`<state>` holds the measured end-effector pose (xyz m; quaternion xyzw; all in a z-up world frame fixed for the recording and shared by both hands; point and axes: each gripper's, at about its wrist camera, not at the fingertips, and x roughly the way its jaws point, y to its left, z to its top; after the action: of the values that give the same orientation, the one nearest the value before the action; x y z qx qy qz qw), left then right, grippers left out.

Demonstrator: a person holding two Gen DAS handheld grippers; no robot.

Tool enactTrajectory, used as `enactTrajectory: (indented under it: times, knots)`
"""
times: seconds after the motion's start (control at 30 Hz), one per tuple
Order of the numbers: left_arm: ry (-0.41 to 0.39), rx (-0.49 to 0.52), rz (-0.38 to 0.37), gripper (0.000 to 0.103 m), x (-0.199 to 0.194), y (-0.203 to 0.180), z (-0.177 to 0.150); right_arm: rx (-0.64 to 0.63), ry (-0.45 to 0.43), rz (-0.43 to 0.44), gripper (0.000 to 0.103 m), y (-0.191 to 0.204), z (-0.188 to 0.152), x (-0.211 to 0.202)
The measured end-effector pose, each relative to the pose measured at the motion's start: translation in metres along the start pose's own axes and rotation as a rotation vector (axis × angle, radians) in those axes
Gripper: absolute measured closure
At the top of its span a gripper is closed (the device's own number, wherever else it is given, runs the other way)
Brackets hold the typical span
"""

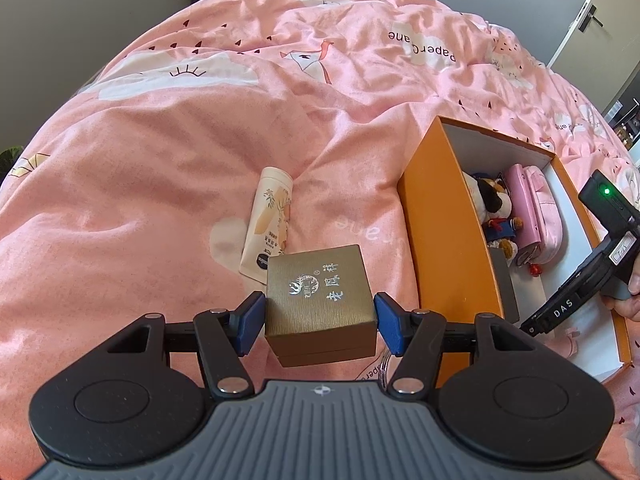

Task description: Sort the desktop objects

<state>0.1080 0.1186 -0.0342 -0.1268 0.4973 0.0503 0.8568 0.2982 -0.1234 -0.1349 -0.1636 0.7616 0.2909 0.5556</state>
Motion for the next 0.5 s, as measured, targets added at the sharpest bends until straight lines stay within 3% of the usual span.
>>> enactTrajectory:
  times: [0.3, 0.4, 0.5]
  knots:
    - [-0.003, 0.012, -0.011, 0.034, -0.003, -0.004, -0.003, 0.002, -0.092, -0.012, 0.076, 0.01, -0.015, -0.01]
    - [-0.004, 0.012, -0.012, 0.034, -0.003, -0.004, -0.003, -0.009, -0.131, 0.01, 0.103, 0.015, -0.026, -0.026]
    - [-0.008, 0.012, -0.019, 0.034, -0.004, -0.005, -0.004, -0.064, -0.137, 0.022, 0.103, 0.026, -0.039, -0.034]
